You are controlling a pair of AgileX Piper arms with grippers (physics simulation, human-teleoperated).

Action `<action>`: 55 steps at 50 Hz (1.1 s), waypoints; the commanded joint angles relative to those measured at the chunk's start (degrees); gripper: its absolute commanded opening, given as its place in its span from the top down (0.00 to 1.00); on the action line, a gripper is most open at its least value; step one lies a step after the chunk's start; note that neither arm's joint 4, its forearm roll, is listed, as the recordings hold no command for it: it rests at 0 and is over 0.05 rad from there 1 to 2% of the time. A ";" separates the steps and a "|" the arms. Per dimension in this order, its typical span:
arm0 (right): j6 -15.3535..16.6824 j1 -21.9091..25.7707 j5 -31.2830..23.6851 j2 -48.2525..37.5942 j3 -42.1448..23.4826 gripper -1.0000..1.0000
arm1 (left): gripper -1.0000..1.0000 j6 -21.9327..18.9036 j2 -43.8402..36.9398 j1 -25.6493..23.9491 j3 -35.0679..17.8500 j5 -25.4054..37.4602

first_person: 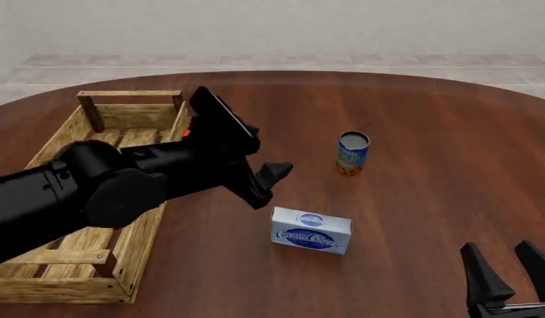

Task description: Pick up the cream cheese and put it in the tray.

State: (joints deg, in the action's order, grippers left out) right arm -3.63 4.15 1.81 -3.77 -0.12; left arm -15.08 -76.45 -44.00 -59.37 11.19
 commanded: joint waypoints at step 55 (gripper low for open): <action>-2.41 -0.04 -0.21 0.33 0.04 0.00 | 0.00 -13.41 -19.56 -4.51 -5.61 4.73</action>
State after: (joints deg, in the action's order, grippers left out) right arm -5.88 3.93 1.52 -3.31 -0.08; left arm -25.15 -93.64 -50.12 -65.16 17.06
